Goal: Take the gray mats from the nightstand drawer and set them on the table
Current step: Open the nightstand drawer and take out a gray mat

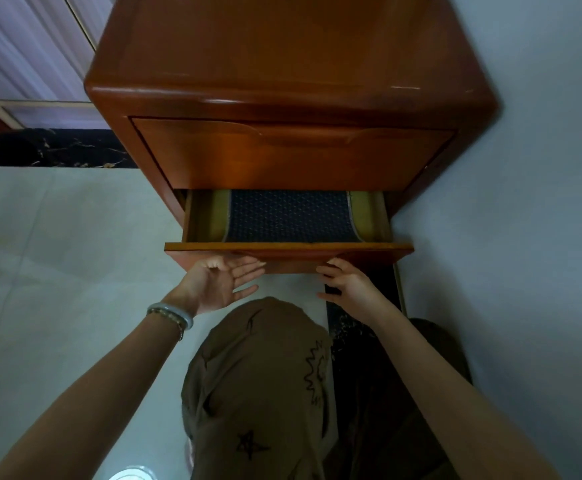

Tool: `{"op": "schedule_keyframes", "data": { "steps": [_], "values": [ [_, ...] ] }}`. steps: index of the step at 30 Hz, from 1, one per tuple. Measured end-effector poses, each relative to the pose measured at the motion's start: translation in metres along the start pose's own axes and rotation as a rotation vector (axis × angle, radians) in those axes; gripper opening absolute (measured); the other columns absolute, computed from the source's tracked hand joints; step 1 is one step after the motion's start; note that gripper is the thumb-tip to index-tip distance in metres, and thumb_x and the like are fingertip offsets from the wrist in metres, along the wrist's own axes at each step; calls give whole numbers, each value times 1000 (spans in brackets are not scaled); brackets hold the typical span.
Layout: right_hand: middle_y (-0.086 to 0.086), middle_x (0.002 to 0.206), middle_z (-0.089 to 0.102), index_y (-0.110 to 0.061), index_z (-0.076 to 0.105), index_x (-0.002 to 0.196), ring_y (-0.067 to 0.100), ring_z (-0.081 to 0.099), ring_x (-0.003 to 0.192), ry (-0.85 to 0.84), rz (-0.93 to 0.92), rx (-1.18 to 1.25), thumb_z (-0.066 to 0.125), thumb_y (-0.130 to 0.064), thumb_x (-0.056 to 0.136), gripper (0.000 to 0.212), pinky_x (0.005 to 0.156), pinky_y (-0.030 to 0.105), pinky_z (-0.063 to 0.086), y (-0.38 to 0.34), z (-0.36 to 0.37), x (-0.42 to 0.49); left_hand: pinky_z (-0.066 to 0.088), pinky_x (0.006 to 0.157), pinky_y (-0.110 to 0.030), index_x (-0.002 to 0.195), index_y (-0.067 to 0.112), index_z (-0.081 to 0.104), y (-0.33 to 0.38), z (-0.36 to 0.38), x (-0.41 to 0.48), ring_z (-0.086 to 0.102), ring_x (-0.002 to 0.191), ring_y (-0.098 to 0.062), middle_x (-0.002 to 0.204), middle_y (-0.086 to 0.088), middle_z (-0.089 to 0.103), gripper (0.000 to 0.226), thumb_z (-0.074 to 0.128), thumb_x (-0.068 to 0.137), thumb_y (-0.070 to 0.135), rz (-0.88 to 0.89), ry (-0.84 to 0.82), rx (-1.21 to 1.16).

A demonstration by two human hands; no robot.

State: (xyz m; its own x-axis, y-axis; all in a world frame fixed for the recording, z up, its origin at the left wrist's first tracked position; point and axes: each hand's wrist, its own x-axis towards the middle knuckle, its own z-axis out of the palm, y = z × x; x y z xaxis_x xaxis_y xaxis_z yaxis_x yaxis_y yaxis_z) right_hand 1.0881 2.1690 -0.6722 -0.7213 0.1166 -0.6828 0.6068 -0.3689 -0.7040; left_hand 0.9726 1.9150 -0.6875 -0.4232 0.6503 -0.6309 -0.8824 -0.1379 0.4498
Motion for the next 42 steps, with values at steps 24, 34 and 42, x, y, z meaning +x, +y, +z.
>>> {"op": "schedule_keyframes", "data": {
  "steps": [24,34,42],
  "values": [
    [15,104,65,-2,62,113,25,63,96,216,-114,-484,50,0,92,25,71,24,54,-103,-34,17,46,98,-35,113,3,63,99,26,-15,59,116,-26,123,-13,64,28,44,97,14,101,236,567],
    [14,105,56,-4,55,104,19,49,75,407,159,-861,39,-14,92,23,69,32,38,-78,-54,87,40,89,-36,131,1,51,78,19,71,55,104,-31,134,-17,53,44,54,95,27,-28,660,724],
    [16,106,57,-9,52,84,20,52,74,315,231,-767,48,-16,94,13,54,28,34,-65,-57,86,46,98,-45,127,3,54,58,1,60,60,105,-37,113,-21,64,45,59,90,29,9,710,469]
  ]
}}
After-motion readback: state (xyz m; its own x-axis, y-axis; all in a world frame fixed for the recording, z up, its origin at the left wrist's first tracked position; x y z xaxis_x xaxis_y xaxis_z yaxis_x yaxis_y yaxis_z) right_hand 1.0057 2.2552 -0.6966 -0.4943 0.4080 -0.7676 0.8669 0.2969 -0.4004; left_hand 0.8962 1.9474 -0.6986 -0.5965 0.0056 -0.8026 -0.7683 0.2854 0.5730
